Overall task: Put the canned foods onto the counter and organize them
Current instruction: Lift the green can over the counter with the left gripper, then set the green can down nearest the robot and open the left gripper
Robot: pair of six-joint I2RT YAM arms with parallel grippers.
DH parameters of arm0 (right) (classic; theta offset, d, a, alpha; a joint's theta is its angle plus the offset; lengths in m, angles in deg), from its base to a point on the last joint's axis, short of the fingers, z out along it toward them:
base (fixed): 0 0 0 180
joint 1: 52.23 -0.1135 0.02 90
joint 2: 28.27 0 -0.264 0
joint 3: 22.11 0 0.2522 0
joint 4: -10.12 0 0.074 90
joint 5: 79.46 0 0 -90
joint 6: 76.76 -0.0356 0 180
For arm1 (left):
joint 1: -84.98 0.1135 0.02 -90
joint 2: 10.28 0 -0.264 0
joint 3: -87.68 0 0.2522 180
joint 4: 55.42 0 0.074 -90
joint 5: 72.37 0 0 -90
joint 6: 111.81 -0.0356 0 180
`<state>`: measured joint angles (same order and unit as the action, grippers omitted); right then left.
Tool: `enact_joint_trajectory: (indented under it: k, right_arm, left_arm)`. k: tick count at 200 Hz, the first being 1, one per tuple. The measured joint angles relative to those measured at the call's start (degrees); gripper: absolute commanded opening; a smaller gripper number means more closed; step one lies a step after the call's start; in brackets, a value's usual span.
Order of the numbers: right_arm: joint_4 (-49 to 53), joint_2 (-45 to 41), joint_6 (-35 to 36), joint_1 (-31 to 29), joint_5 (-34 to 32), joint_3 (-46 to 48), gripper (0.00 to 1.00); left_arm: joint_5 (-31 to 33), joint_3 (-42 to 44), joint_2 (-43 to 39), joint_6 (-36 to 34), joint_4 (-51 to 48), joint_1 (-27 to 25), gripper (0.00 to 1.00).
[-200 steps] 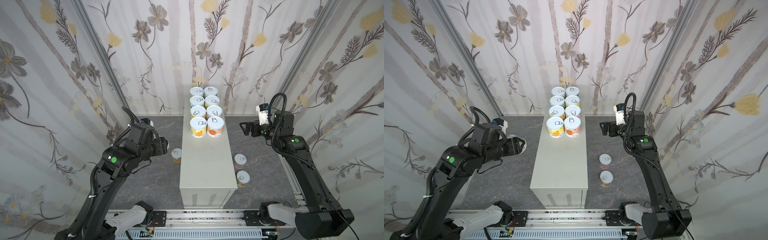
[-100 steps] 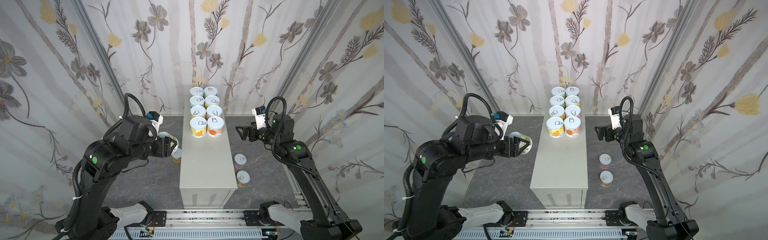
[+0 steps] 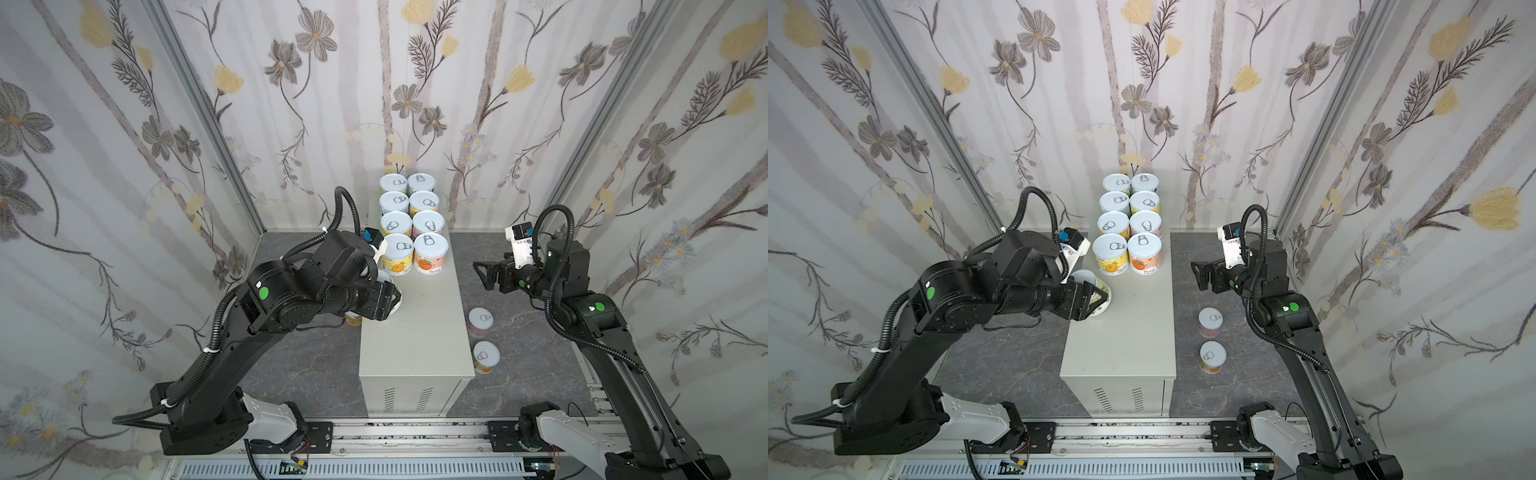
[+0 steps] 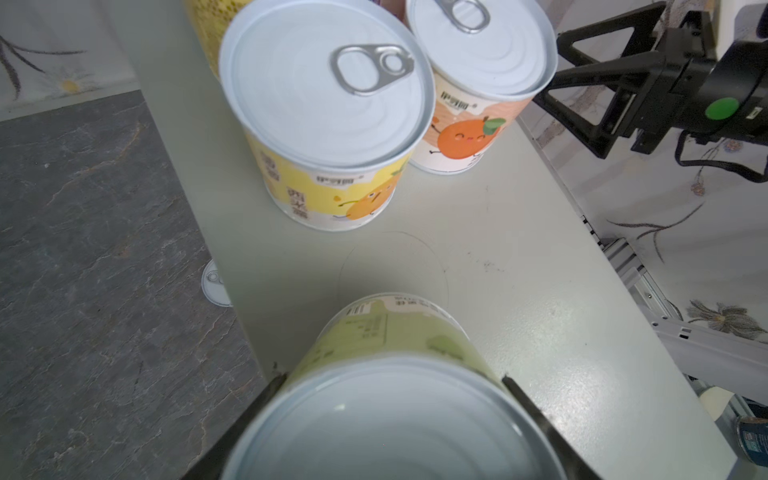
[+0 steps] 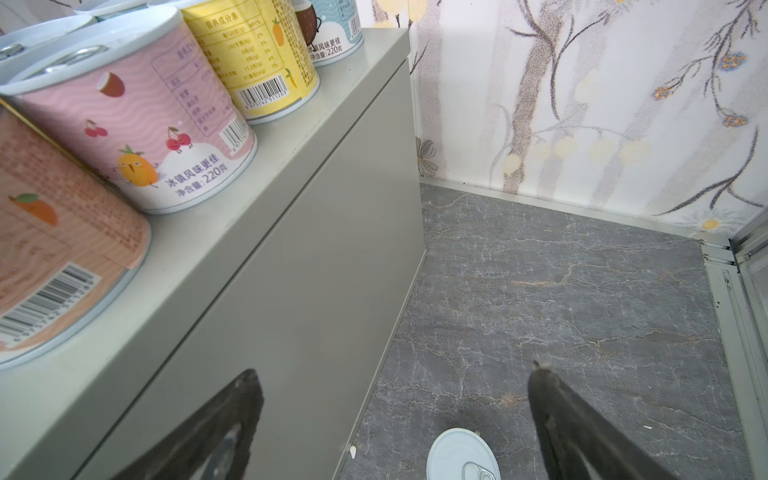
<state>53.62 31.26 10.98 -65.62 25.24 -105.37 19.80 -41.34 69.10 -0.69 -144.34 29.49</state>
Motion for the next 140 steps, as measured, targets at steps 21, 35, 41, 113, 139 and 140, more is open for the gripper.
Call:
enact_joint_trajectory:
  k: [21,35,41,113,139,140]
  right_arm:
    - [-0.2,-0.3,0.5,0.0,0.0,0.5,1.00]
    - [-0.3,-0.3,0.9,0.1,0.0,0.8,1.00]
    - [-0.4,-0.3,1.0,0.1,0.0,0.9,1.00]
    - [-1.1,-1.0,2.4,0.3,0.0,3.5,1.00]
    - [-1.2,-1.5,3.0,0.4,0.0,3.8,1.00]
    - [-1.2,-1.6,3.1,0.4,0.0,3.8,1.00]
  left_arm:
    - [0.8,0.1,0.3,0.7,0.5,-0.7,0.71]
    - [1.5,0.2,0.4,1.2,0.7,-1.2,0.73]
    - [1.8,0.3,0.5,1.4,0.8,-1.5,0.74]
    - [2.5,-0.8,3.1,1.8,-0.3,-2.5,0.80]
    - [2.6,-0.7,3.5,1.8,-1.3,-2.5,0.84]
    - [2.6,-0.7,3.5,1.8,-1.3,-2.5,0.84]
